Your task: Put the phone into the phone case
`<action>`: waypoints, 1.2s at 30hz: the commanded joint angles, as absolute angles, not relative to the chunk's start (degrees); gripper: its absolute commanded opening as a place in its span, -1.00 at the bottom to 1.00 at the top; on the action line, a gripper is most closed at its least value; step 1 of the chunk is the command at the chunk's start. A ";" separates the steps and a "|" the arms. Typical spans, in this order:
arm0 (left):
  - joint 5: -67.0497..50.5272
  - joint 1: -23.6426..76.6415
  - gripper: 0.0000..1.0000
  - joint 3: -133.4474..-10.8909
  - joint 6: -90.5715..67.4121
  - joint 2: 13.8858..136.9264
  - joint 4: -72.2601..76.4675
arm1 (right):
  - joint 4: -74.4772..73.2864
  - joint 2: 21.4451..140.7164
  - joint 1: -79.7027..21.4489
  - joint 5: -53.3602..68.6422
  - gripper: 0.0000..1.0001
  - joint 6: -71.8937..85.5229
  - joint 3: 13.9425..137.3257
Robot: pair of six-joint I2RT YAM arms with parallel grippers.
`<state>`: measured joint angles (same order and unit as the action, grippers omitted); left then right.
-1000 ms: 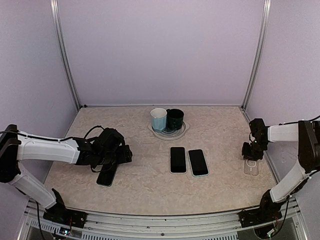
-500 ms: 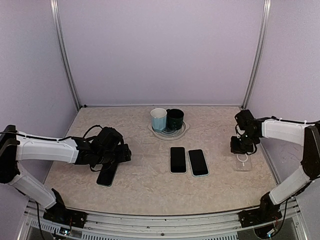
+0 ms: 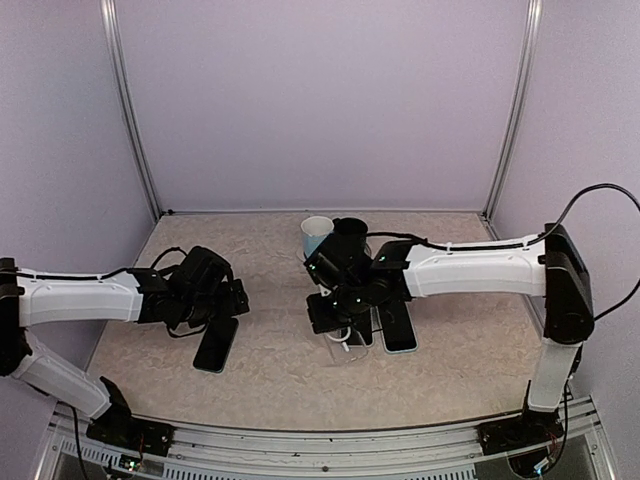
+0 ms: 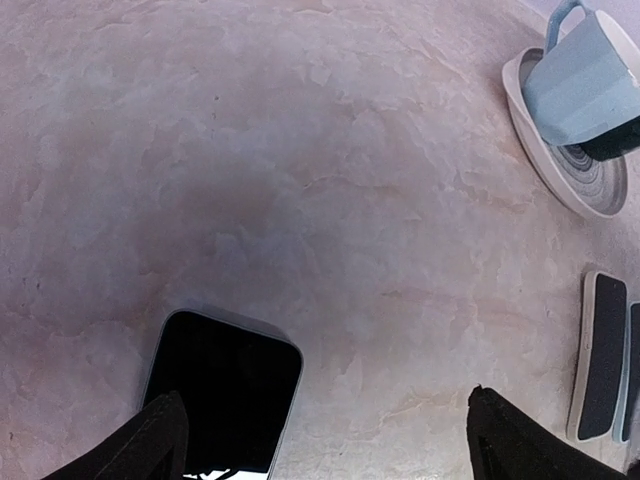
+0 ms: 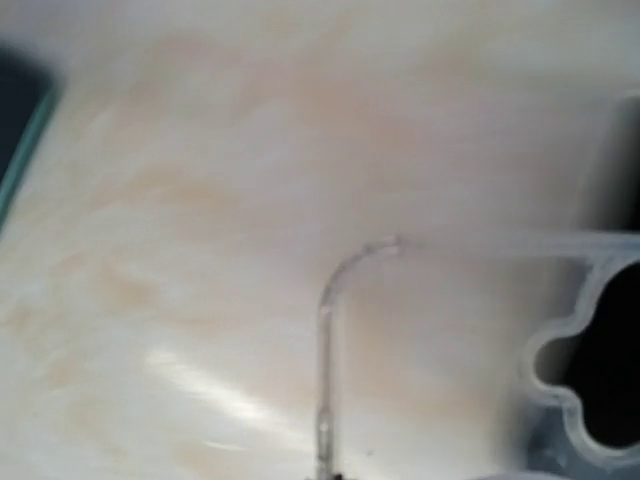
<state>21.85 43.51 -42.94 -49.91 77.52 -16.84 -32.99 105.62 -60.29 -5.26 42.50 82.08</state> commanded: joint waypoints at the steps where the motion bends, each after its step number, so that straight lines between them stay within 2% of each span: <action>1: 21.35 43.33 0.96 -41.42 -53.60 78.42 -21.96 | -30.52 114.60 -64.51 -0.13 -1.00 43.97 89.04; 10: 22.71 43.41 0.98 -36.55 -59.15 76.86 -24.27 | -23.25 122.11 -65.92 5.63 -1.00 45.44 87.71; 11: 22.34 43.42 0.98 -35.85 -59.49 76.83 -23.90 | -23.55 122.44 -65.92 5.72 -0.90 45.16 88.01; 14: 20.17 43.42 0.97 -33.68 -59.13 77.10 -21.05 | -23.68 121.97 -65.94 5.58 -0.30 44.34 87.98; 17: 18.81 43.46 0.95 -33.05 -59.41 77.92 -19.91 | -24.79 120.29 -65.85 4.45 -0.07 42.94 88.68; 20: 18.81 43.87 0.92 -33.45 -59.25 78.38 -19.91 | -26.10 117.59 -65.76 2.61 0.05 41.40 88.77; 27: 19.48 45.82 0.89 -35.99 -56.72 83.31 -20.97 | -23.07 112.11 -64.22 1.83 0.12 40.44 82.34; 32: 22.15 48.98 0.89 -39.09 -56.50 90.95 -25.25 | -23.30 110.75 -63.99 1.49 0.13 37.86 81.93; 36: 18.82 54.19 0.82 -40.50 -58.91 94.36 -25.23 | -23.72 110.58 -63.90 0.64 0.14 36.62 82.18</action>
<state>25.93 49.54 -40.62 -56.90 89.71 -24.80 -23.97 111.85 -64.27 2.22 38.79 82.65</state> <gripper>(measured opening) 0.918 0.568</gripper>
